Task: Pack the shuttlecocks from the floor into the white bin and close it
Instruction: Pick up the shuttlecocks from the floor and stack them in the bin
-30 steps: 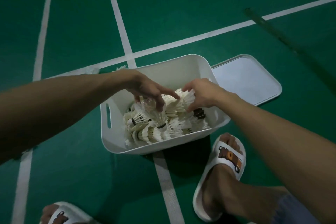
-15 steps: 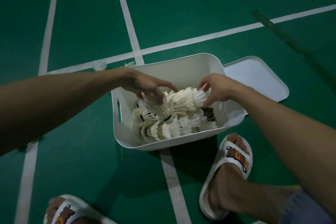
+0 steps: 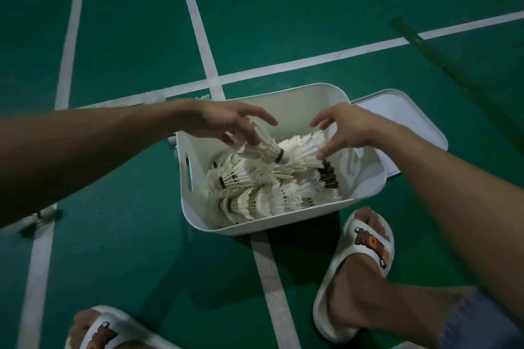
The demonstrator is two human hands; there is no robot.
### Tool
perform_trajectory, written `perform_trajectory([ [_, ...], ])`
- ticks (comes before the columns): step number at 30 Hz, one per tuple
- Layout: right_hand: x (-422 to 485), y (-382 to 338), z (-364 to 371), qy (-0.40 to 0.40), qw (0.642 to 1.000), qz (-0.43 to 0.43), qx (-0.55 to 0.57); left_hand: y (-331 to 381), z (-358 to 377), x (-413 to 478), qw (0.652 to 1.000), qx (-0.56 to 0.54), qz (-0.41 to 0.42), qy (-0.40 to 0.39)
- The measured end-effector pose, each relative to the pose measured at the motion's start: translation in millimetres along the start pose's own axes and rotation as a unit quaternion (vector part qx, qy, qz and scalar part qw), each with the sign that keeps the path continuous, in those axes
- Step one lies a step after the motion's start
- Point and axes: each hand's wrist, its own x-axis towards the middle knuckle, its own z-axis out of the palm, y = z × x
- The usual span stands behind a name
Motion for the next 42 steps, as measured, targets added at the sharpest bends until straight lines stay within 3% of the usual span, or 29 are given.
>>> perform_trajectory([
  [6,-7.7,-12.4,-6.7,0.019,0.992,-0.074,0.105,10.0,14.1,16.2,0.995,0.004,0.042,0.095],
  [11,-4.6,-17.1,6.6,0.037,0.991,-0.117,0.056,19.4,29.5,30.0,0.985,0.007,0.064,0.161],
  [16,-6.4,-10.6,10.0,0.098,0.986,-0.128,0.033,26.1,42.9,43.2,0.979,0.006,0.079,0.189],
  [20,-6.8,-4.0,10.4,0.11,0.986,-0.117,0.041,31.7,44.5,45.5,0.974,0.072,0.1,0.19],
  [25,-8.6,11.9,6.9,0.141,0.987,-0.072,0.039,22.4,35.8,47.9,0.945,0.174,0.115,0.25],
  [29,-4.1,13.2,4.5,0.17,0.984,-0.059,-0.003,22.9,35.4,50.1,0.94,0.28,0.131,0.146],
  [38,0.6,16.2,5.5,0.136,0.99,-0.031,-0.016,59.5,13.1,48.5,0.935,0.351,0.054,0.011],
  [42,1.6,16.7,6.6,0.126,0.992,-0.026,-0.01,66.2,22.9,54.0,0.922,0.379,-0.025,-0.077],
])
